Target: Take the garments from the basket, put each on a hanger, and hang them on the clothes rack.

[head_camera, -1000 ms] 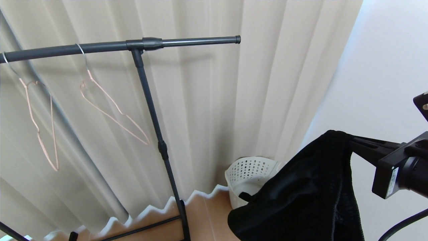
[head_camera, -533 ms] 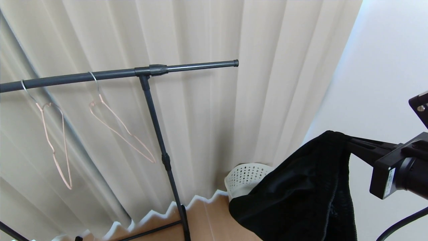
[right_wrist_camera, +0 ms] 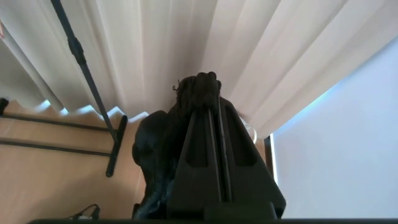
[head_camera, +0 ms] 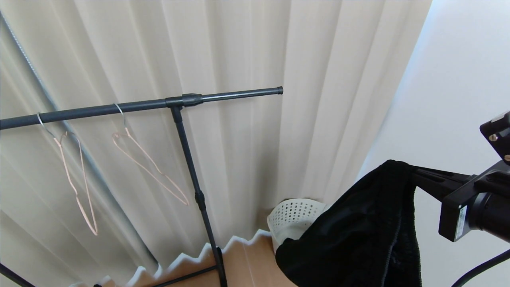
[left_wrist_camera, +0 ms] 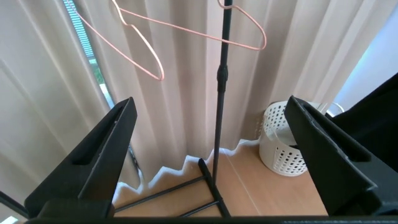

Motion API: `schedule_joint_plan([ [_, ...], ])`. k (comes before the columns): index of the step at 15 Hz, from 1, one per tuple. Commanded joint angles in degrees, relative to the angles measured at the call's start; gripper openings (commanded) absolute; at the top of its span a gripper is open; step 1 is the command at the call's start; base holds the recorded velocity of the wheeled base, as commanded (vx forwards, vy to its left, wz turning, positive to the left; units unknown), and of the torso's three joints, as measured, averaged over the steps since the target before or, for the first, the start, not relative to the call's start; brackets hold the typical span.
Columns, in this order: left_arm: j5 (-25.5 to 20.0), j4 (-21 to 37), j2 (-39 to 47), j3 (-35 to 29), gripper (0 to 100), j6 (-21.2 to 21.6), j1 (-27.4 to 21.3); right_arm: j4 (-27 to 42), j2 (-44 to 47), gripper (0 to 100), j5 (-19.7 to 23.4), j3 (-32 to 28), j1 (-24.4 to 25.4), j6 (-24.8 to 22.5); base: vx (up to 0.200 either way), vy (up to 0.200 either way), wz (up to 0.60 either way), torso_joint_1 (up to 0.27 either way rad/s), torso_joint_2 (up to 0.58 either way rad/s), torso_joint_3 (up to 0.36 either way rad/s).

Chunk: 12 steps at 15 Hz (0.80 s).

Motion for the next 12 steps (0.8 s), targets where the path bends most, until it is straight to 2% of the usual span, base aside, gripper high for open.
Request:
schedule_joint_plan([
  [1, -0.1, 0.0, 0.1, 0.0, 100, 0.6, 0.0, -0.1, 0.1, 0, -0.1, 0.8, -0.1, -0.8, 0.000, 0.000, 0.00, 0.000, 0.00, 0.000],
  [2, -0.1, 0.0, 0.1, 0.0, 100, 0.5, 0.0, -0.1, 0.1, 0, 0.0, 0.9, -0.7, -0.8, 0.000, 0.000, 0.00, 0.000, 0.00, 0.000],
  [10, 0.0, 0.0, 0.0, 0.0, 100, -0.2, 0.0, -0.1, -0.8, 0, 0.0, 0.9, -1.5, -0.9, 0.000, 0.000, 0.60, 0.007, 0.00, -0.003],
  [12, -0.1, 0.0, 0.0, 0.0, 100, -0.1, 0.0, -0.1, -0.9, 0, 0.0, 0.8, -1.5, -0.9, 0.000, 0.000, 0.00, 0.000, 0.00, 0.000],
])
